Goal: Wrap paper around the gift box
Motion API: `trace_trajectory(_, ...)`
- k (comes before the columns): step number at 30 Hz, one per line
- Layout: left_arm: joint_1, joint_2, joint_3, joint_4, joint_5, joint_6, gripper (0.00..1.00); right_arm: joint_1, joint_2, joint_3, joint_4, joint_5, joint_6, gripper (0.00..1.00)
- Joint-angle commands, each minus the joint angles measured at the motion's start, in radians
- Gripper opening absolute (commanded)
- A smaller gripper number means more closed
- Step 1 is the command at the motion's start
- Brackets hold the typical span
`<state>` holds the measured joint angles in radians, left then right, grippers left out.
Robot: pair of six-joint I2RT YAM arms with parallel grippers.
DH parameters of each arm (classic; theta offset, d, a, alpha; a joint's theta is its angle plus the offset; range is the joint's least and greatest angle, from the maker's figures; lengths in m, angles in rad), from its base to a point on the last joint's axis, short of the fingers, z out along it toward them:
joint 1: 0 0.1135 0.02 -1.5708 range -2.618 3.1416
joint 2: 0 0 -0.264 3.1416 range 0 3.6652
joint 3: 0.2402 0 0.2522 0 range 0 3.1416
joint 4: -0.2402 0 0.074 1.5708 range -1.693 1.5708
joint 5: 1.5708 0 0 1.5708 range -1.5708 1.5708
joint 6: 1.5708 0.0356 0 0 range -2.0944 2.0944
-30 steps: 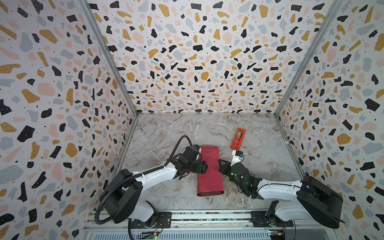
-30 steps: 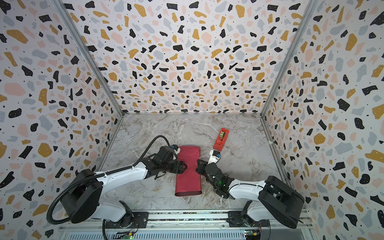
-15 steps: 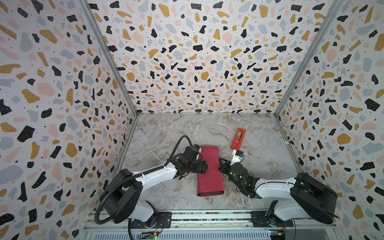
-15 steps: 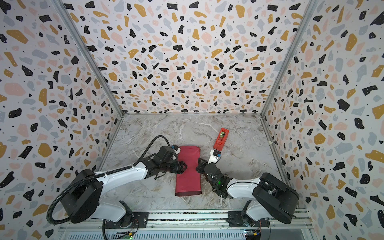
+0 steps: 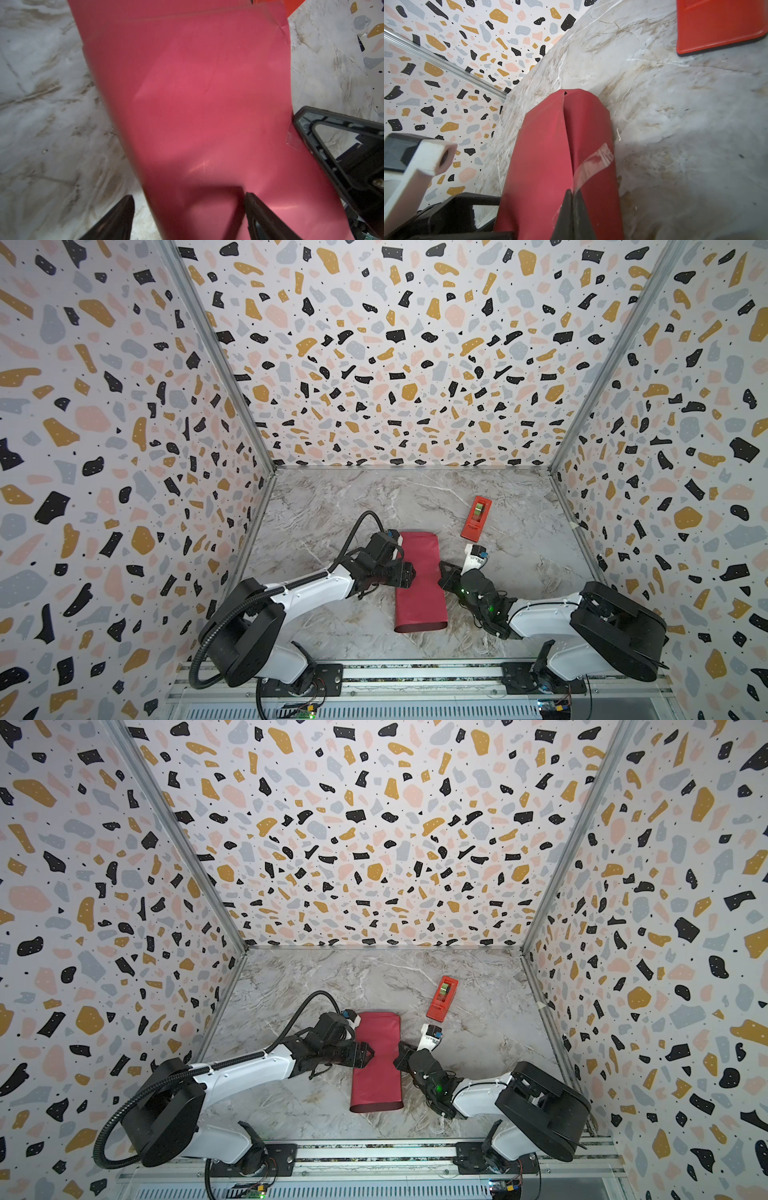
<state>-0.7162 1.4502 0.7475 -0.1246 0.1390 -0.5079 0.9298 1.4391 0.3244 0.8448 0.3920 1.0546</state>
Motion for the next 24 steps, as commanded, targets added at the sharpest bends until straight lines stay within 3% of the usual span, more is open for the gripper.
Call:
trace_trajectory(1,-0.004,0.076,-0.069,-0.145,-0.085,0.035,0.83,0.004,0.001,-0.012,-0.003,-0.019,-0.02,0.0)
trace_trajectory(6,-0.004,0.079,-0.072,-0.14,-0.081,0.036,0.83,0.0,-0.01,-0.006,-0.023,-0.03,-0.038,0.01)
trace_trajectory(14,-0.004,0.077,-0.075,-0.139,-0.082,0.035,0.83,-0.007,-0.019,-0.006,-0.043,-0.059,-0.061,0.2)
trace_trajectory(24,-0.004,0.072,-0.076,-0.142,-0.087,0.037,0.83,-0.035,-0.029,-0.012,-0.075,-0.087,-0.085,0.29)
